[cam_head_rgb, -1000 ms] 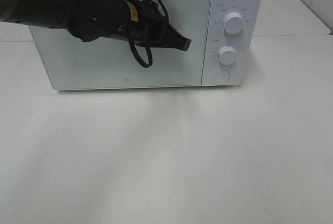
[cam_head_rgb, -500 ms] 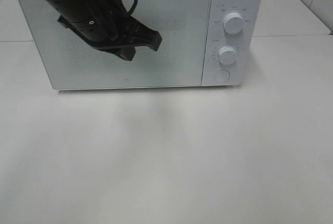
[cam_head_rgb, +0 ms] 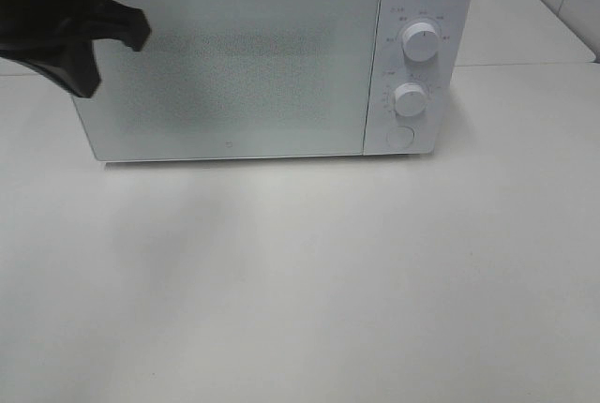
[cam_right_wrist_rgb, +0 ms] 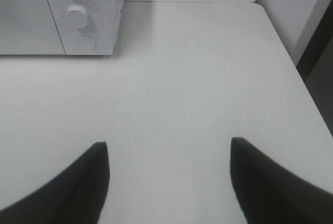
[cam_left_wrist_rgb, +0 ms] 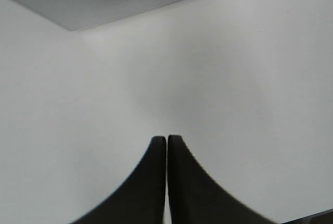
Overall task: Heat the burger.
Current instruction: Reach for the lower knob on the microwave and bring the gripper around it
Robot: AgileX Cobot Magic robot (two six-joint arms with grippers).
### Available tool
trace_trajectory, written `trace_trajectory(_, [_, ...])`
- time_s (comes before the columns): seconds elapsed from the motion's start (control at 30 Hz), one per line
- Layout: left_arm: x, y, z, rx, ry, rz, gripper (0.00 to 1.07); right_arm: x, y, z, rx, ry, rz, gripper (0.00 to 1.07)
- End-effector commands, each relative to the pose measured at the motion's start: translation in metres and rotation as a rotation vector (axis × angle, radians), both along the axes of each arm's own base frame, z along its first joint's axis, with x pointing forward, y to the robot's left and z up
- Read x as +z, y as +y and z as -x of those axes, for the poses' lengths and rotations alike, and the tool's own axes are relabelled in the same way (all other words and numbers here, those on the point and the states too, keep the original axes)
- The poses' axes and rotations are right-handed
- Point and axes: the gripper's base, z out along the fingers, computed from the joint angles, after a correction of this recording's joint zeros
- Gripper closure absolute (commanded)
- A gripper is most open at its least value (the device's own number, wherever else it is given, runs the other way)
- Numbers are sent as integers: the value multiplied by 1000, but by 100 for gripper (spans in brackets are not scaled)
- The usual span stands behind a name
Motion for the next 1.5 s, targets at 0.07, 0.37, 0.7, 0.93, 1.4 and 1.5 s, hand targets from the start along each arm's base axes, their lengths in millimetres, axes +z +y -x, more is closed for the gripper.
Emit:
trace_trajectory(0.07, [10,36,1,113,56,-34,106,1,0,4,-6,-39,7,46])
trace_trajectory(0.37, [26,106,18,342,79,-34,106,1,0,4,-6,-39,7,46])
trace_trajectory(0.7, [40,127,107,382,-58,47,106,1,0,4,-6,-39,7,46])
trace_trajectory(0.93, [41,134,183,315,-248,131,106,1,0,4,-6,-39,7,46])
trace_trajectory(1.4, [-1,140,280,186,-494,226,106,1,0,4,-6,-39,7,46])
trace_trajectory(1.5, [-11,142,293,175,-550,234,106,1,0,4,-6,-39,7,46])
